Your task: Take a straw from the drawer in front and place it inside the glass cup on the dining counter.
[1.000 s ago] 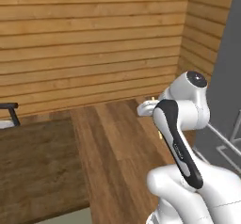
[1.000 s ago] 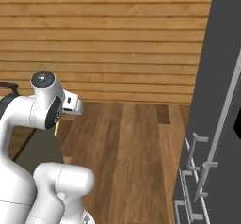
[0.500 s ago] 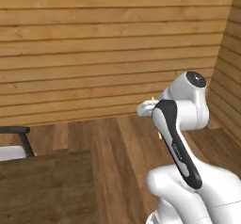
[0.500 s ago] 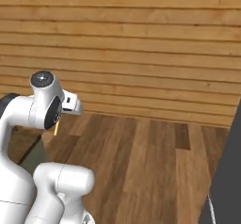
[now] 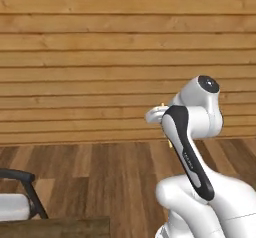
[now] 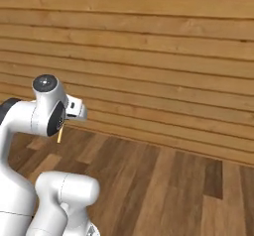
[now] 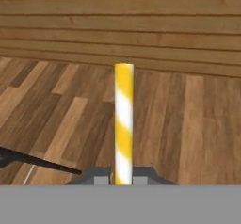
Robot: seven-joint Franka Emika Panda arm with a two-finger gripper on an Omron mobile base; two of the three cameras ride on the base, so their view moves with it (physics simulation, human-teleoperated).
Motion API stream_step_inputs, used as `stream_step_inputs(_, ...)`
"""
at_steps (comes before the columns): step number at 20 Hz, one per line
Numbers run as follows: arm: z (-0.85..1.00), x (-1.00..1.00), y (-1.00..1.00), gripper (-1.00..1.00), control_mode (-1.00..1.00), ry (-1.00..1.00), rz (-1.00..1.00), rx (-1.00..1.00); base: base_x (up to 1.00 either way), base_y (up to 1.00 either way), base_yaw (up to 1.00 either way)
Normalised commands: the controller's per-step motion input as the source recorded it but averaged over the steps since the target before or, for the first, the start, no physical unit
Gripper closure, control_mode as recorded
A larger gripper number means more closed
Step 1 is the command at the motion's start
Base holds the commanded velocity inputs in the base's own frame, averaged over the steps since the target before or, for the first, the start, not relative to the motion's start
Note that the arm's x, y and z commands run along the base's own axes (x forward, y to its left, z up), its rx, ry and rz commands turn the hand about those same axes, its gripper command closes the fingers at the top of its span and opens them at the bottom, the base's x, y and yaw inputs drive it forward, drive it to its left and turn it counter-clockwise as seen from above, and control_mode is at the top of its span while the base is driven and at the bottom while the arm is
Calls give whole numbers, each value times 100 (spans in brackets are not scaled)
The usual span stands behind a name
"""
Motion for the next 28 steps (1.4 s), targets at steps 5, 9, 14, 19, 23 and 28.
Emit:
stream_step_inputs(5, 0, 0, 0, 100, 100, 0, 0, 0, 100, -34, 43)
stream_step_inputs(9, 0, 0, 0, 100, 100, 0, 0, 0, 100, -45, 54)
stream_step_inputs(14, 0, 0, 0, 100, 100, 0, 0, 0, 96, -48, 63)
stream_step_inputs(19, 0, 0, 0, 100, 100, 0, 0, 0, 70, -45, 73)
stream_step_inputs(23, 0, 0, 0, 100, 100, 0, 0, 0, 54, -42, 77)
stream_step_inputs(28, 0, 0, 0, 100, 100, 0, 0, 0, 45, -39, 79)
